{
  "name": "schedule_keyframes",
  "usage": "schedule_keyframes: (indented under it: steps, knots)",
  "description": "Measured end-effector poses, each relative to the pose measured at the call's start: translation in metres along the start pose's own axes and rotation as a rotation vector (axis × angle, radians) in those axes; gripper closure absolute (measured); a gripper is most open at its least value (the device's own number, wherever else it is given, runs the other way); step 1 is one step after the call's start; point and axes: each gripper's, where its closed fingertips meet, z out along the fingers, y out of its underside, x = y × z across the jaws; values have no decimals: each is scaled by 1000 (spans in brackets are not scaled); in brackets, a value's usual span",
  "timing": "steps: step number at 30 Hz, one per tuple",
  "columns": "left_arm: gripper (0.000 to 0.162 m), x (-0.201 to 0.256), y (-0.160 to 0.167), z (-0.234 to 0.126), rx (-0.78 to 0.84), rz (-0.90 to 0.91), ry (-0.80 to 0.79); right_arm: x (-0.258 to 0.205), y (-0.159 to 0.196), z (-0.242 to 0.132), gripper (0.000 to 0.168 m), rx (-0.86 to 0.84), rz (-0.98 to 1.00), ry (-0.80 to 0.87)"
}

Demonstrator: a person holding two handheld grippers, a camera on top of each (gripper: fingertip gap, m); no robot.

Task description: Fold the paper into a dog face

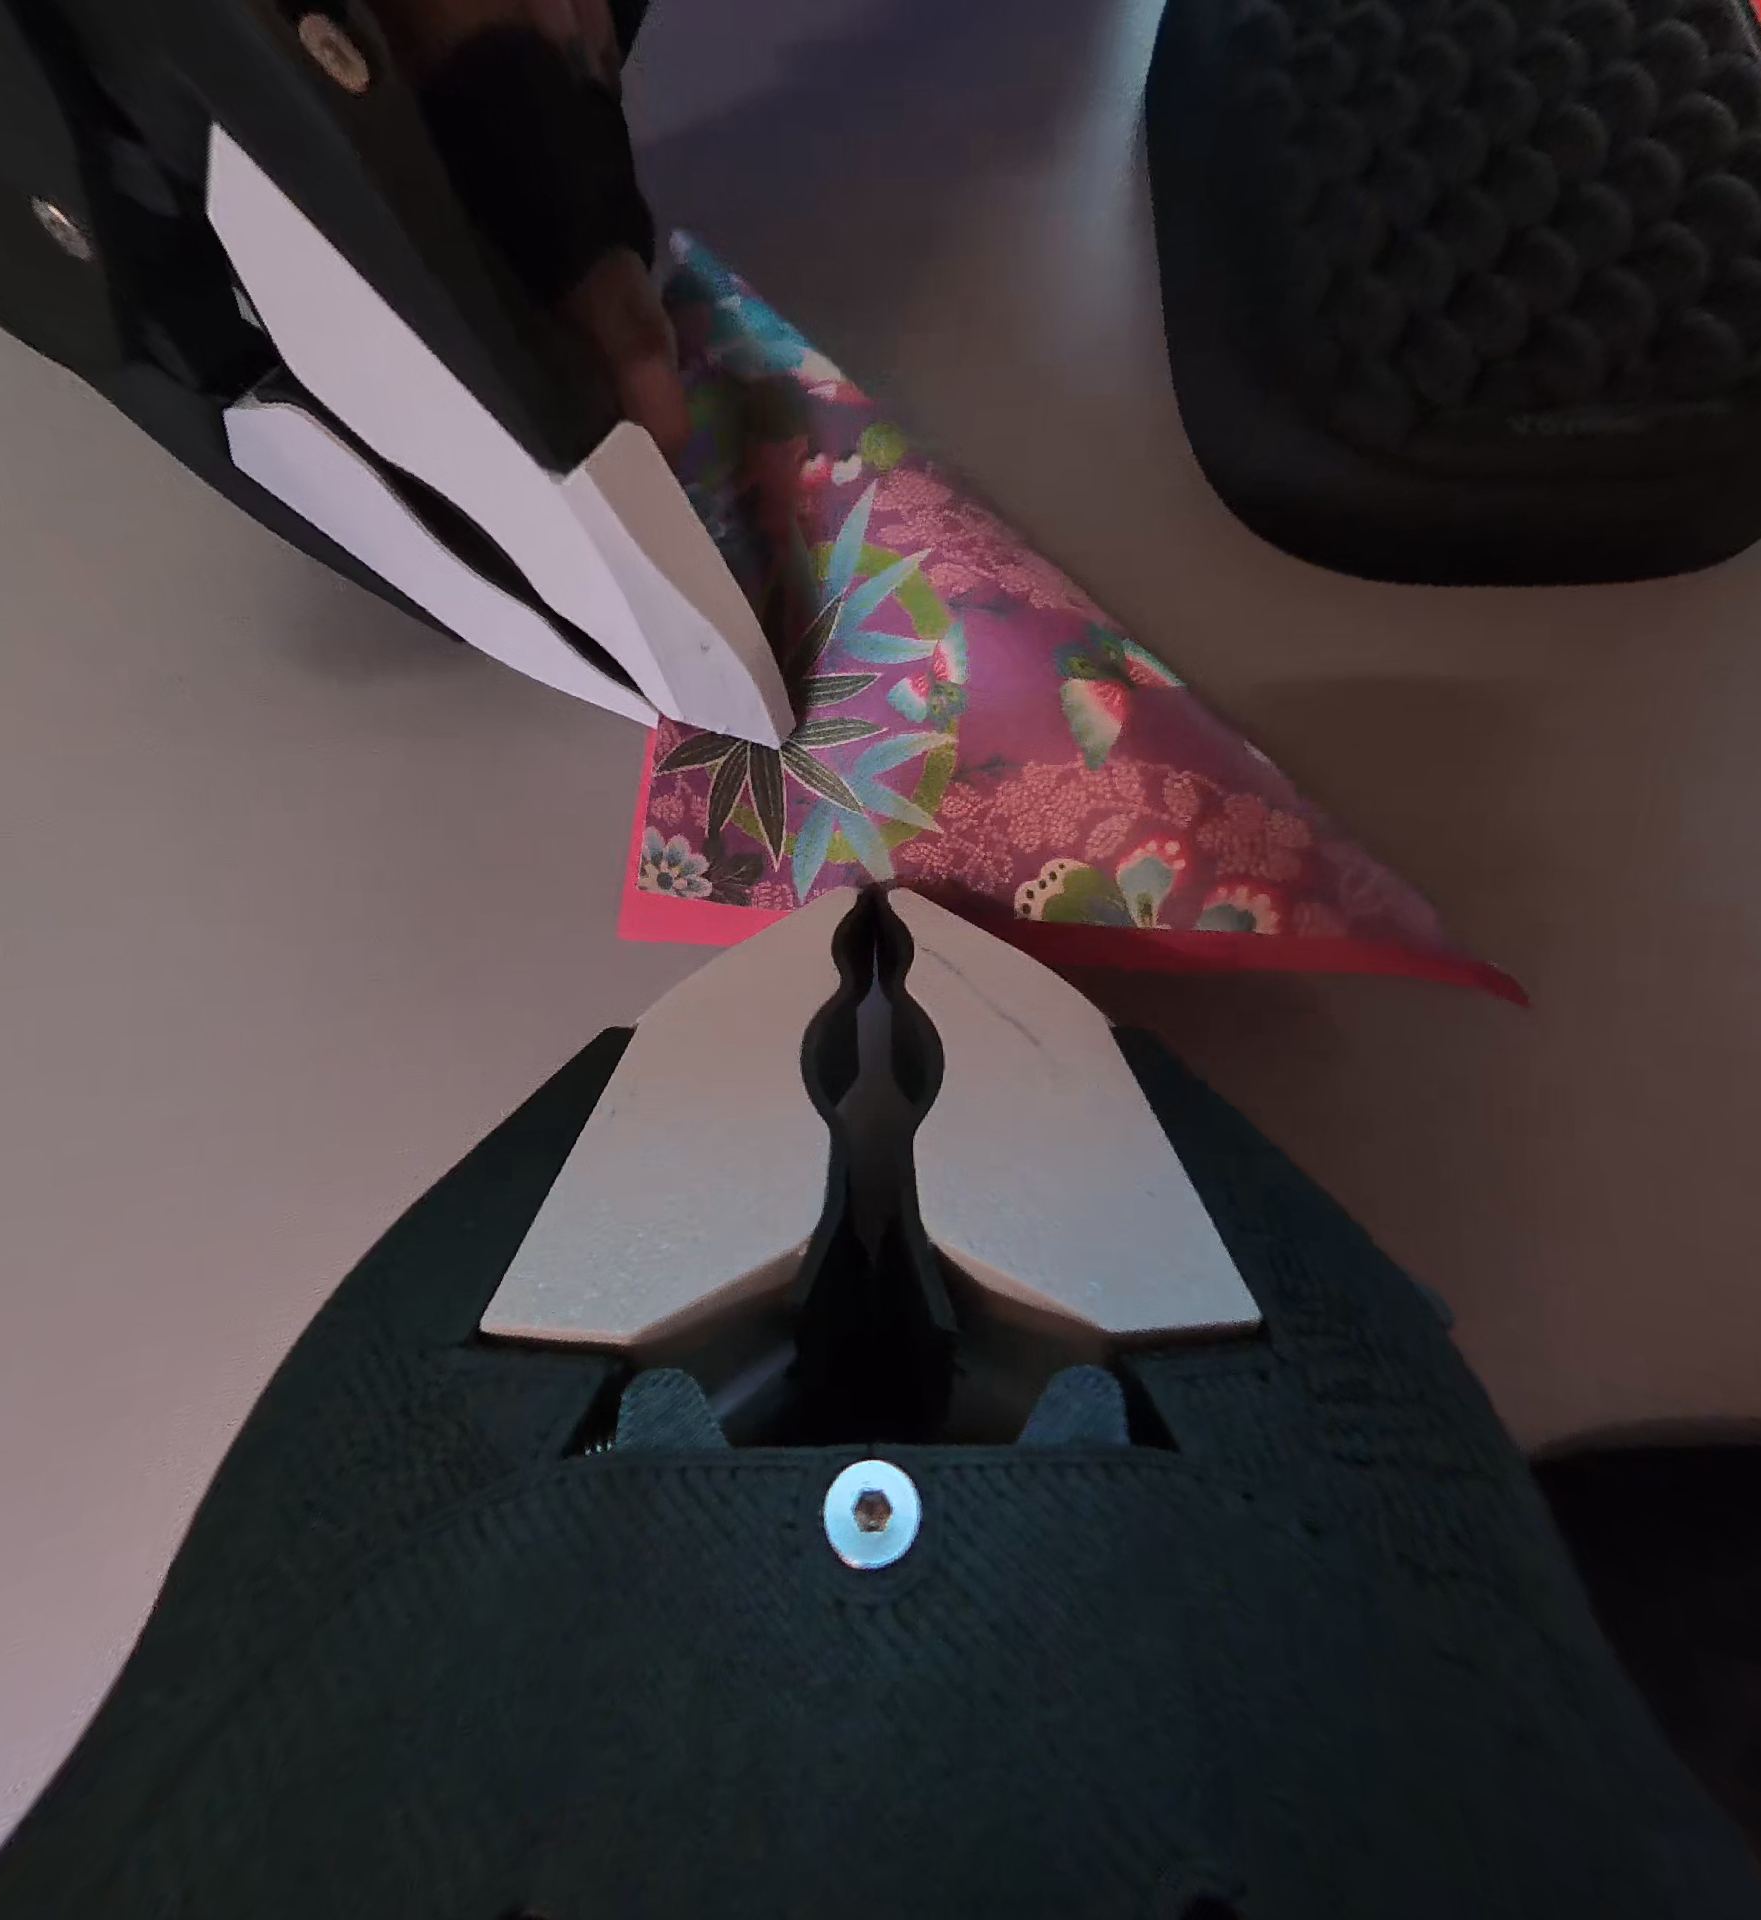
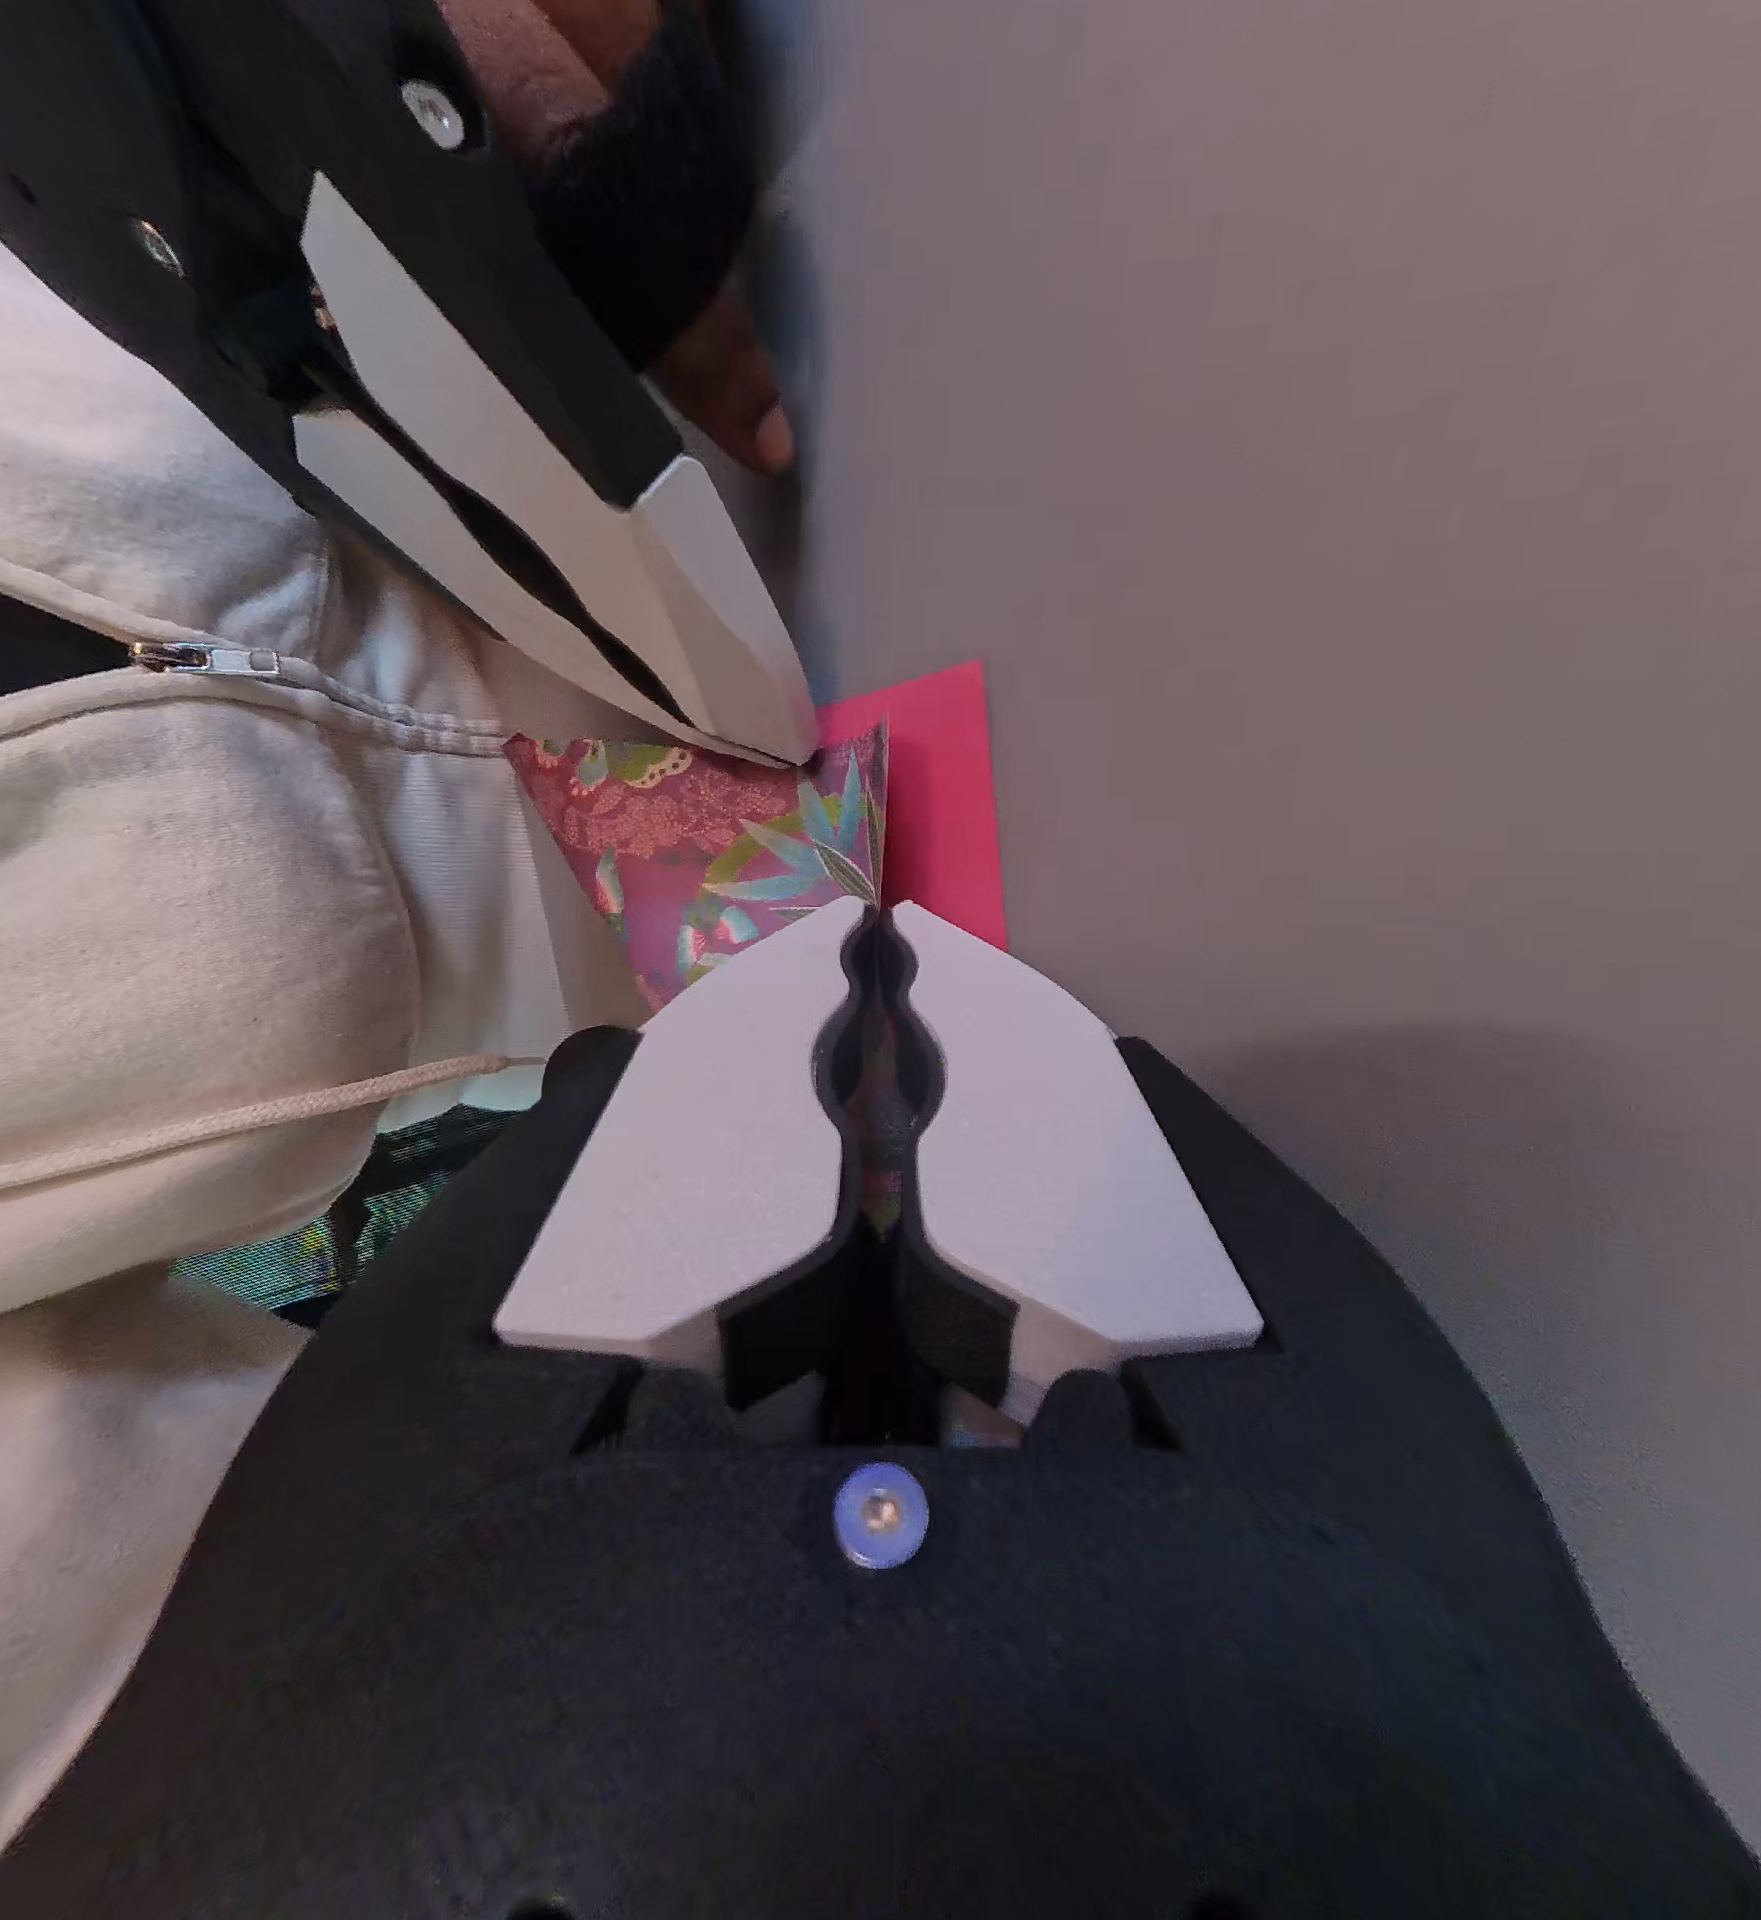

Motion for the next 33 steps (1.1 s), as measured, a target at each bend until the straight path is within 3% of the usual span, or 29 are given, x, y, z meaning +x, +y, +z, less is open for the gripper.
schedule_keyframes:
  steps: [20, 26, 30, 33]
  knots:
    - [161, -12, 5, -4, -1, 8, -39, 1, -5, 0, 168, -11, 17, 4]
    - [162, -20, 6, -10, 11, -2, -85, -14, 0, -6, 168, 20, -116, 21]
    - [148, -64, -39, -80, 384, -176, -285, -25, -18, -49, 168, 168, -257, 125]
    - [138, -74, -70, -143, 600, -168, -404, -53, -51, -95, 168, 378, -489, 212]
